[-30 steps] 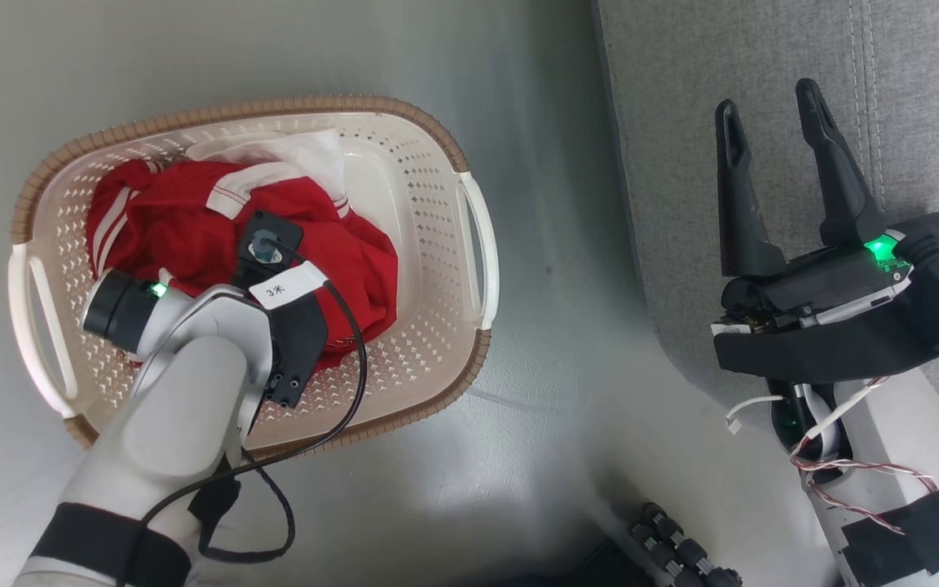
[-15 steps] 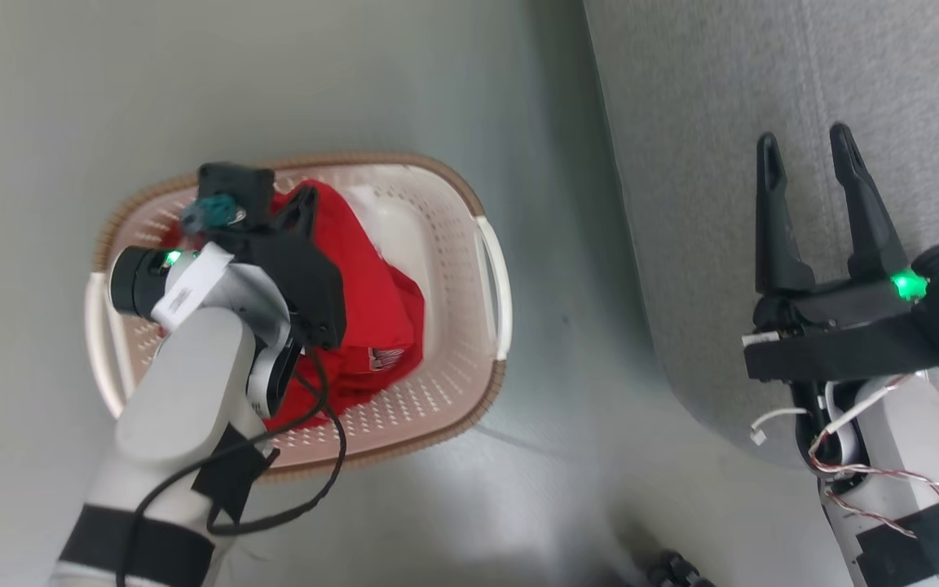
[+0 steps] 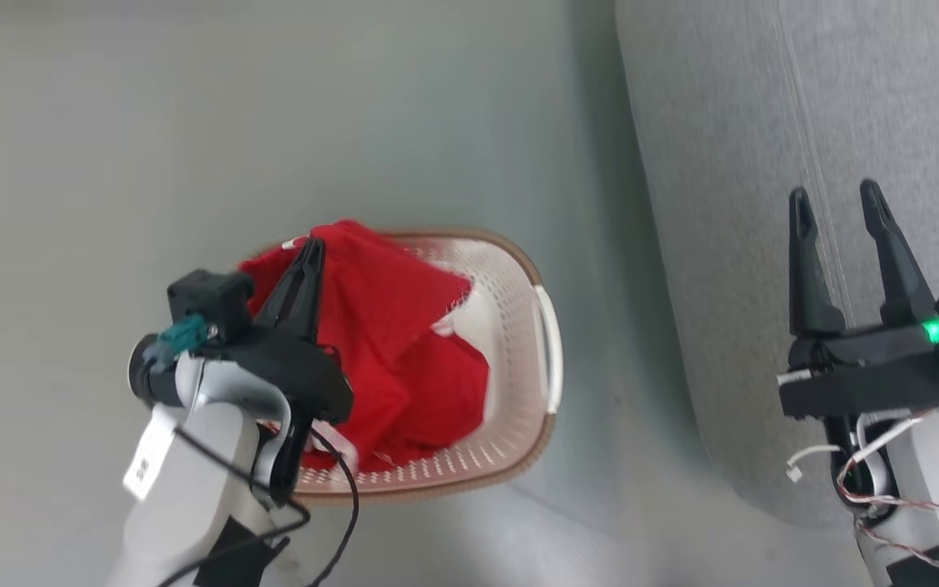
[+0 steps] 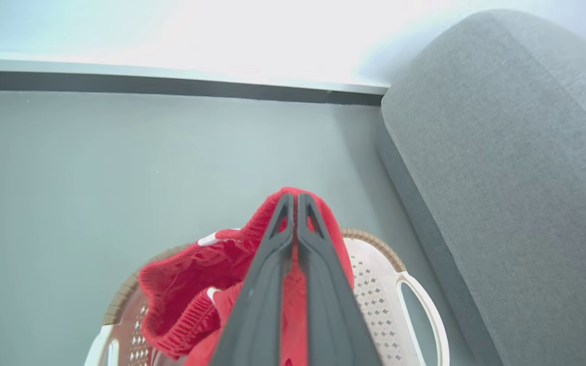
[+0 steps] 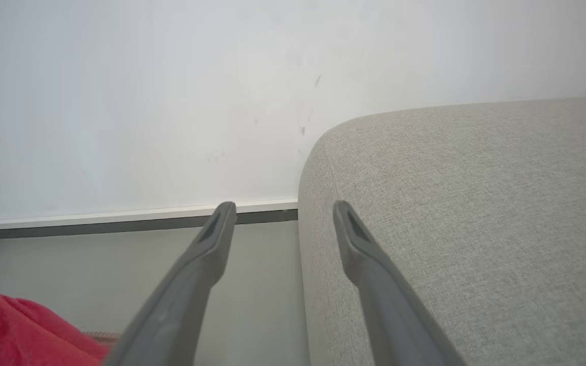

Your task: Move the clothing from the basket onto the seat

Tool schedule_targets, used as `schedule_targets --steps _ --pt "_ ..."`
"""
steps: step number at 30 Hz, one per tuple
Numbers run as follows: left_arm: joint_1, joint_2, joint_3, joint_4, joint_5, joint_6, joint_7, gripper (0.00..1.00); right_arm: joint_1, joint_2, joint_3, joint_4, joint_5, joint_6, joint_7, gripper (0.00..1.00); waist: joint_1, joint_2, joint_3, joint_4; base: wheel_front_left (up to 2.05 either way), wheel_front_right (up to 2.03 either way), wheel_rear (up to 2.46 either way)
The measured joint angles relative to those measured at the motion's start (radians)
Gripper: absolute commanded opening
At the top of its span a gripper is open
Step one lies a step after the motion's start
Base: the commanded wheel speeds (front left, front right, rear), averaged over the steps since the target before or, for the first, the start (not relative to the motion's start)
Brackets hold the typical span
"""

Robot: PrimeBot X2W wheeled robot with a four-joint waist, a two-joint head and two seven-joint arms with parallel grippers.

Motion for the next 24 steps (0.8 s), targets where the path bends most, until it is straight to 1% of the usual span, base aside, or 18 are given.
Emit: schedule_targets --steps 5,6,9,16,20,24 --pt "0.053 0.002 -0.002 -0.065 -0.002 -0.009 -0.041 0.00 0.029 -0.014 0.002 0.002 -0.018 0.016 0.000 1.00 0.0000 0.0000 -0.071 0.039 0.00 0.00 0.00" --pt "0.065 0.002 -0.004 -0.077 -0.003 -0.017 -0.048 0.00 0.032 -0.015 0.004 0.002 -0.021 0.018 0.000 1.00 0.0000 0.0000 -0.086 0.047 0.00 0.00 0.00" --pt "0.104 0.002 -0.016 -0.115 -0.009 -0.025 -0.050 0.00 0.040 -0.021 0.033 0.003 -0.039 0.036 0.000 1.00 0.0001 -0.0001 -0.130 0.070 0.00 0.00 0.00" --pt "0.195 0.033 -0.038 -0.238 -0.006 -0.026 -0.050 0.00 0.045 0.007 0.193 0.035 -0.070 0.076 0.001 1.00 0.0000 -0.0001 -0.239 0.109 0.00 0.00 0.00" --pt "0.218 0.049 -0.045 -0.305 0.002 -0.026 -0.039 0.00 0.047 0.023 0.281 0.057 -0.073 0.085 0.001 1.00 -0.0001 -0.0001 -0.302 0.121 0.00 0.00 0.00" --pt "0.237 0.055 -0.065 -0.366 0.009 -0.026 -0.007 0.00 0.052 0.032 0.364 0.080 -0.076 0.085 0.001 1.00 0.0000 -0.0001 -0.364 0.127 0.00 0.00 0.00"
